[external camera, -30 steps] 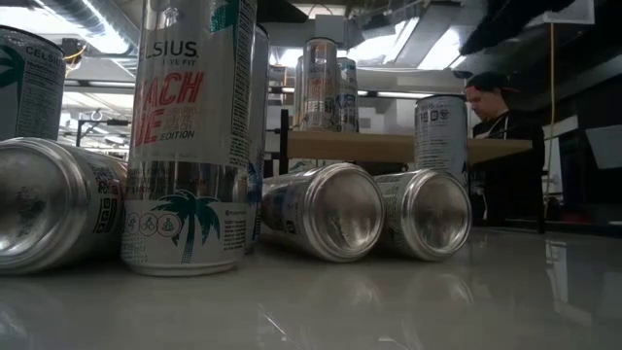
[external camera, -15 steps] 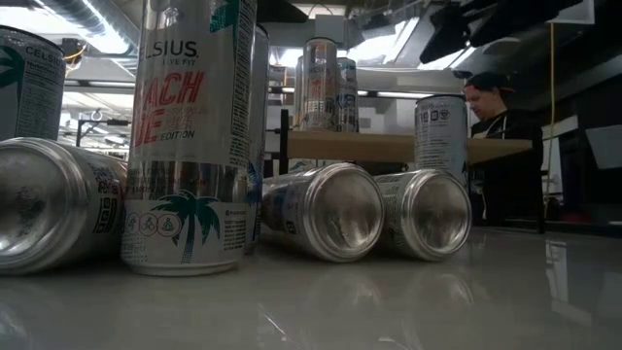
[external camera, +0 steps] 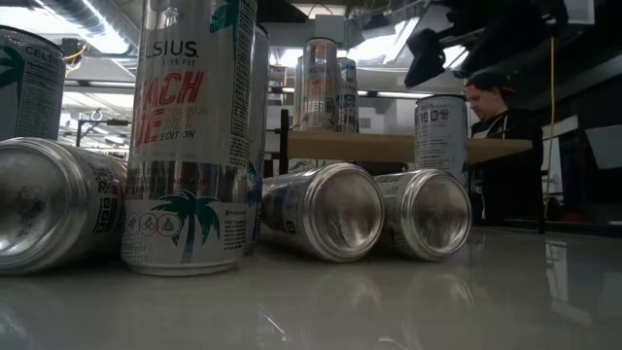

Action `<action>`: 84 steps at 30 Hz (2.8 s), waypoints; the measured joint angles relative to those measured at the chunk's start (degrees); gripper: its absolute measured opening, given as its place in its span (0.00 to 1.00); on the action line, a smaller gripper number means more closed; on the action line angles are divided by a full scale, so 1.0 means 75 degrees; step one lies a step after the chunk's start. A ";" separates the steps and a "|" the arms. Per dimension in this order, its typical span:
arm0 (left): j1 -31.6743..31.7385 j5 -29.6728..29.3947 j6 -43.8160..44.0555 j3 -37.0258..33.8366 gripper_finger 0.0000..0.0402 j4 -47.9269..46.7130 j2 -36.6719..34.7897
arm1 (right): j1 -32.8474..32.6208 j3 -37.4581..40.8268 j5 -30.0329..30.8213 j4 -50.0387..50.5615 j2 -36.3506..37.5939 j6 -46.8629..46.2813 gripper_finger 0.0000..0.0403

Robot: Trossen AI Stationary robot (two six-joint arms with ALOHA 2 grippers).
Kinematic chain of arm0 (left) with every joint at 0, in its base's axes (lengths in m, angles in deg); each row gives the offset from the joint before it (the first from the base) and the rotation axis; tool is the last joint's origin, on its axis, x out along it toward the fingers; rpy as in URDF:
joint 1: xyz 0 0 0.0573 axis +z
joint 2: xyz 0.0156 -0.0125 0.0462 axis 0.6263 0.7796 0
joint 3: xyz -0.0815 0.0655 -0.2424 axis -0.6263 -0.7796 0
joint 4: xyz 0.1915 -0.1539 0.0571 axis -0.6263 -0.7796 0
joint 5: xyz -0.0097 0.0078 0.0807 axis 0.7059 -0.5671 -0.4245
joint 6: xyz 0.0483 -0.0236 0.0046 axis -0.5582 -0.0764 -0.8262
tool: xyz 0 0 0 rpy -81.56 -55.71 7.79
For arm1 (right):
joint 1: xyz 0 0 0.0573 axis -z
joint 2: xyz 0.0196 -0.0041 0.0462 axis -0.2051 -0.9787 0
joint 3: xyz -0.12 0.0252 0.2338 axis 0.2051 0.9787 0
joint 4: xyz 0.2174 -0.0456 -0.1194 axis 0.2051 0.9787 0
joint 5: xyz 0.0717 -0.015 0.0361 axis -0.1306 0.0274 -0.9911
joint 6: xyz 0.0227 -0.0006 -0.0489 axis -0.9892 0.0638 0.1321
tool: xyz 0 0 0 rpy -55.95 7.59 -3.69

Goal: Place canned beverage on shelf
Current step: Put the left blue soda can on the shelf aligned with the other blue soda cans

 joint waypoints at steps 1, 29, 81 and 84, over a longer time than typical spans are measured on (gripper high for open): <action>0.0001 -0.0008 0.0000 0.0000 0.76 0.0001 0.0000 | 0.0026 0.0000 -0.0023 -0.0061 -0.0070 0.0086 0.95; 0.0001 -0.0370 0.0009 0.0000 0.76 0.0001 0.0000 | 0.0024 0.0000 0.0298 0.0577 -0.0537 0.1715 0.95; 0.0002 -0.0391 0.0009 0.0000 0.76 0.0001 0.0000 | 0.0000 0.0012 0.0822 0.0622 -0.0781 0.3152 0.95; 0.0000 -0.0392 0.0009 0.0000 0.76 0.0001 0.0000 | 0.0000 0.0012 0.0822 0.0622 -0.0781 0.3157 0.94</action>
